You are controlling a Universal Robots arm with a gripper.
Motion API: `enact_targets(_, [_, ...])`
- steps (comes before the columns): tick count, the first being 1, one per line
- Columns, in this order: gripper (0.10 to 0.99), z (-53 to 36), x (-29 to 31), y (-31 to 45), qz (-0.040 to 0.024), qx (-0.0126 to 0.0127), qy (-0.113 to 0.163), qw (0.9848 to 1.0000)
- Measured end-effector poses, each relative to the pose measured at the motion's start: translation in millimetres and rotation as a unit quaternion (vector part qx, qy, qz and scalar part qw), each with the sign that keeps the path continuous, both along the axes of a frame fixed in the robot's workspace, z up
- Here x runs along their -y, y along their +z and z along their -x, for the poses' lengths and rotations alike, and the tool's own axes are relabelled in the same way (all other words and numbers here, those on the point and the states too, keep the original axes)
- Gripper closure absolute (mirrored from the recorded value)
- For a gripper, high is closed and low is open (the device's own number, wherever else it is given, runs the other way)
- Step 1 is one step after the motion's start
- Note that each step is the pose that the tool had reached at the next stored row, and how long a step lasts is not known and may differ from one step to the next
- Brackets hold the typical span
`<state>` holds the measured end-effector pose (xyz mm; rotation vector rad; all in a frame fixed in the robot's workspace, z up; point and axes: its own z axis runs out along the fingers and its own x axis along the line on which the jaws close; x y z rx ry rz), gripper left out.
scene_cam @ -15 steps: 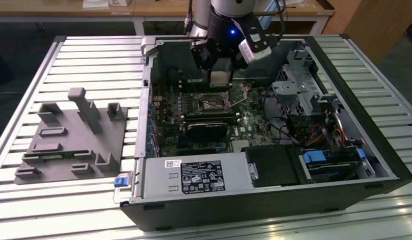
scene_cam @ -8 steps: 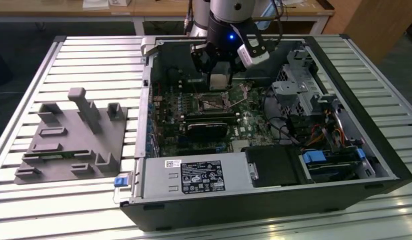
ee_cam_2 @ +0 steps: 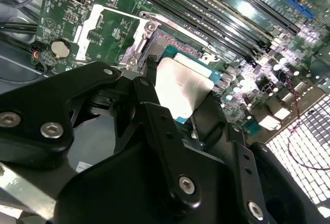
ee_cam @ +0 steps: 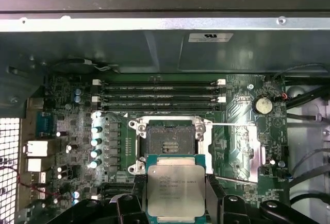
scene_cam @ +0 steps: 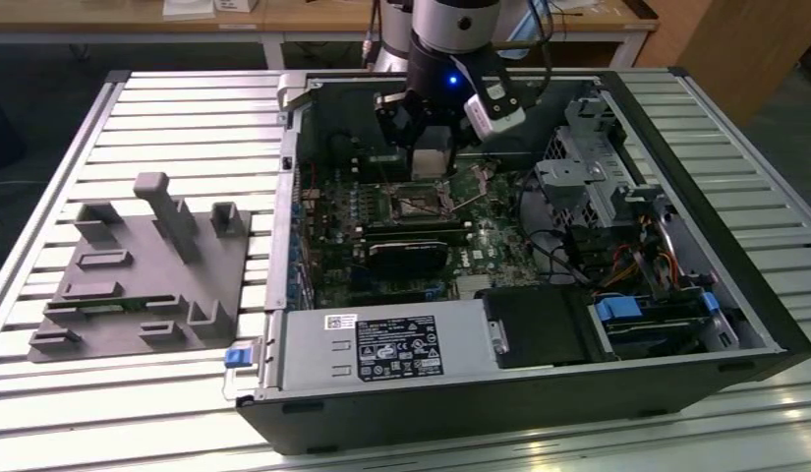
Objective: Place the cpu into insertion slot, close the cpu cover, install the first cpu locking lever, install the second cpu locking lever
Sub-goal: 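Place the cpu into insertion slot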
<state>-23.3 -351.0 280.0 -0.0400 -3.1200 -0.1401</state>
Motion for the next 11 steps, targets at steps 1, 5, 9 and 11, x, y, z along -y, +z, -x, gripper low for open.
enact_targets(1, [0.549, 0.0, -0.7, -1.2, 0.0001, 0.0000, 0.000, 1.0000])
enact_targets(5, [0.549, -0.1, -3.9, -6.4, 0.0004, -0.0002, 0.000, 1.0000])
enact_targets(9, [0.549, -0.1, -5.3, -12.9, 0.0022, -0.0004, 0.000, 1.0000])
enact_targets(11, [0.549, -0.1, -5.9, -16.4, 0.0031, -0.0004, 0.000, 1.0000])
